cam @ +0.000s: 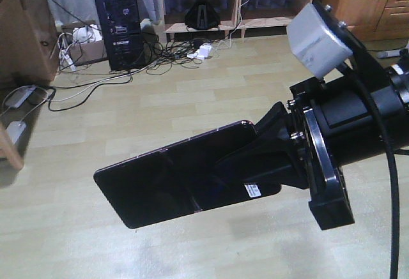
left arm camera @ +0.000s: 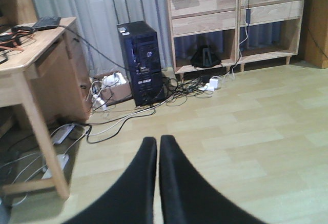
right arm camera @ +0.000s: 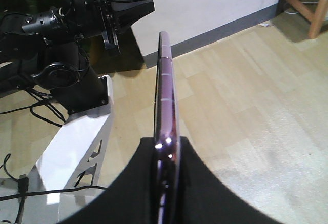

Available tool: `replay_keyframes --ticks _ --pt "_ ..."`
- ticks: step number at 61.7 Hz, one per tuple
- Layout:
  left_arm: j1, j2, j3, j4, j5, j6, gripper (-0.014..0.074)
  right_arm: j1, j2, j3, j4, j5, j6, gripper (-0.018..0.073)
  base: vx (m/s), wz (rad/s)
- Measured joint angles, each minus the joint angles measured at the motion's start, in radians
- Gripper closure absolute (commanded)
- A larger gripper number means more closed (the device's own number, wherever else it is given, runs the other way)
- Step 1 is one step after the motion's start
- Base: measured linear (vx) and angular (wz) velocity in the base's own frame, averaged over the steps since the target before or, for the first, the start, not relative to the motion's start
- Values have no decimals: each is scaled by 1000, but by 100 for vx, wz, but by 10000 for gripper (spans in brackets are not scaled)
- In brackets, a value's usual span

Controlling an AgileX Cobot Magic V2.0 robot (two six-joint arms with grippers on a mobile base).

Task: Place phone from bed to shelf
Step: 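Keep holding the phone in the right gripper while driving toward the shelf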

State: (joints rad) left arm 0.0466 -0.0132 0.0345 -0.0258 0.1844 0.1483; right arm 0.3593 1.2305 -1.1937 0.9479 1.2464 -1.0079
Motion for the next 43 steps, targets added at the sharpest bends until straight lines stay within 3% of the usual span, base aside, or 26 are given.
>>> replay_keyframes --ticks 43 --pt "0 0 0 0 0 0 595 0 0 0 0 0 0 561 37 -19"
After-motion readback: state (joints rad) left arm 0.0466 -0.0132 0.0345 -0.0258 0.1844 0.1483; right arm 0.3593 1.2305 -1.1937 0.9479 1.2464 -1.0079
